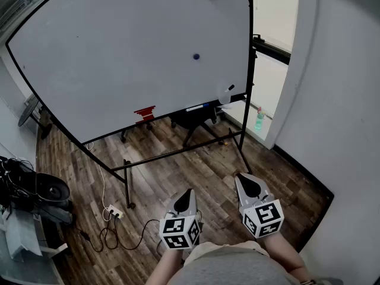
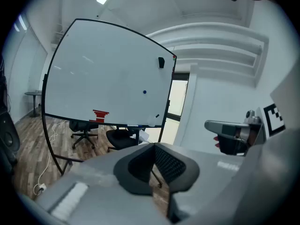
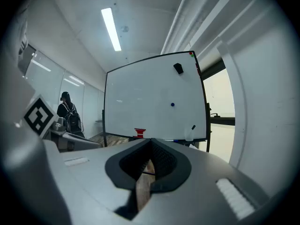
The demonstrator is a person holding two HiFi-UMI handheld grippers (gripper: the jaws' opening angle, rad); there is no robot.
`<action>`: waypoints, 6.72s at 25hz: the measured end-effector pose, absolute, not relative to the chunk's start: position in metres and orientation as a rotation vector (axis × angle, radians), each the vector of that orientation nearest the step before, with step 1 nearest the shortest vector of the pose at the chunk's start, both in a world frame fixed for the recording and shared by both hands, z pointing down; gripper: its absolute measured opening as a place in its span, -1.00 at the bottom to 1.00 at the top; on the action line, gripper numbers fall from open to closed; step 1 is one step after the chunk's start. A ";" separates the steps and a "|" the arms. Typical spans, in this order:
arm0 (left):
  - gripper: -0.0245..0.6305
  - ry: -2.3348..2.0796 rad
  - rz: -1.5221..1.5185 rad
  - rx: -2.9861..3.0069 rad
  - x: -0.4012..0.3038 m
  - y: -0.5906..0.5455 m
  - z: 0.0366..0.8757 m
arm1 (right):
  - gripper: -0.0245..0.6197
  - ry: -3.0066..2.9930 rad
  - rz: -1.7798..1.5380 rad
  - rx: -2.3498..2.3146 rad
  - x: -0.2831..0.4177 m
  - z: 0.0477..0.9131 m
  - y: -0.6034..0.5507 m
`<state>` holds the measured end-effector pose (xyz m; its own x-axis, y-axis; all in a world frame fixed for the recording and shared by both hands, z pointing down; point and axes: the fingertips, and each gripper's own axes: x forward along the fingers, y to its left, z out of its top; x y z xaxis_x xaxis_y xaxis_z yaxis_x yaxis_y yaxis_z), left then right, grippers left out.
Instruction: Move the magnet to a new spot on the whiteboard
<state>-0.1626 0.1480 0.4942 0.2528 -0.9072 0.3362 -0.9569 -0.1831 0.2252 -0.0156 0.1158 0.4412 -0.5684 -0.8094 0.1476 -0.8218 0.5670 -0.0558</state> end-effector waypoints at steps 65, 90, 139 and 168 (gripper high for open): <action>-0.91 -1.657 0.167 2.203 -0.135 -0.023 0.483 | -0.92 -2.706 0.143 1.417 -0.014 0.429 -0.046; -0.91 -1.690 0.128 2.188 -0.199 -0.208 0.475 | -0.92 -2.704 -0.079 1.385 -0.091 0.385 -0.258; -0.92 -1.776 0.137 2.042 -0.269 -0.233 0.506 | -0.53 -2.523 -0.336 1.589 -0.170 0.339 -0.414; -0.91 -1.672 0.151 2.116 -0.247 -0.235 0.503 | -0.54 -2.541 -0.302 1.598 -0.135 0.334 -0.370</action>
